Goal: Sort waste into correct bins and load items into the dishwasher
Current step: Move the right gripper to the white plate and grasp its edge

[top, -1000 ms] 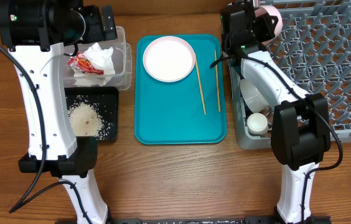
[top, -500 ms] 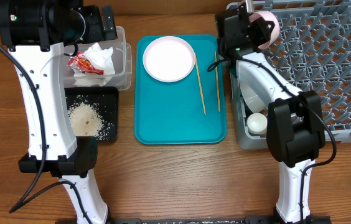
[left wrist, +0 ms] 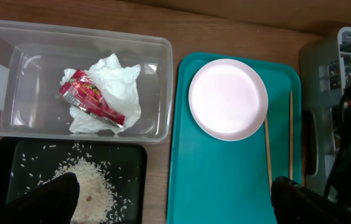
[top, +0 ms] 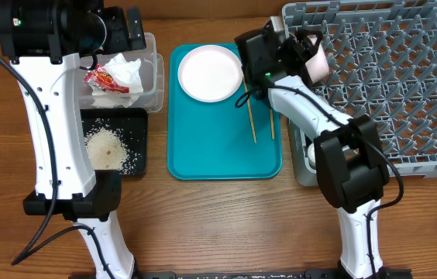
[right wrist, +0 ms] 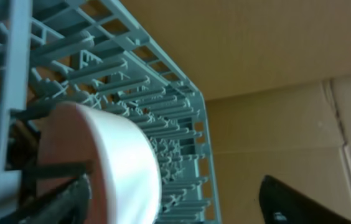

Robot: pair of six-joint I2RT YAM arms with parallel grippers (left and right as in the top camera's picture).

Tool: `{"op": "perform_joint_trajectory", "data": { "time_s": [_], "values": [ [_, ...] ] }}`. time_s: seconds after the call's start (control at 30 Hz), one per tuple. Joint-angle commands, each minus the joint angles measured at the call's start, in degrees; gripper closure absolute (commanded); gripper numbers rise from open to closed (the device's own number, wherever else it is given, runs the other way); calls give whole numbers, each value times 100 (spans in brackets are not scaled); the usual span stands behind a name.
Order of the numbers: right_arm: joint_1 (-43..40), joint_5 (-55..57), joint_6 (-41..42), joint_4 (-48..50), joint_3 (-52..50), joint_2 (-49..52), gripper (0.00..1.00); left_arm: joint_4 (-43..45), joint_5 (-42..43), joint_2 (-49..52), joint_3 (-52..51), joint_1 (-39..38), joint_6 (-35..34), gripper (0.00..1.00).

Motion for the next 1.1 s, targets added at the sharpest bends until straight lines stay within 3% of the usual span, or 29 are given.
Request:
{"op": "perform_joint_trajectory", "data": {
  "time_s": [0.0,0.17,0.33,0.4,0.53,0.77,0.87,1.07],
  "values": [
    [48,173,31,59,52,7,5,-9,-37,-118,81,-17,-59,0],
    [127,-55,63,59,286,-302,2,-9,-37,-118,81,-17,-59,0],
    [173,-1003,723,-323,490,-837,0,-9,-37,-118,81,-17,-59,0],
    [192,-1816,1290,-859,584,-1038,0,-9,-37,-118,81,-17,-59,0],
    [151,-4513,2726,-1950,673,-1390,0,-9,-37,-118,81,-17,-59,0],
    [72,-8179,3530,-2350,669,-1464,0,-9,-37,-118,81,-17,-59,0],
    [72,-8817,3530,-2444,669,-1464,0,-9,-37,-118,81,-17,-59,0],
    [50,-8863,3759,-2509,643,-1464,0,-9,-37,-118,81,-17,-59,0]
  ]
}}
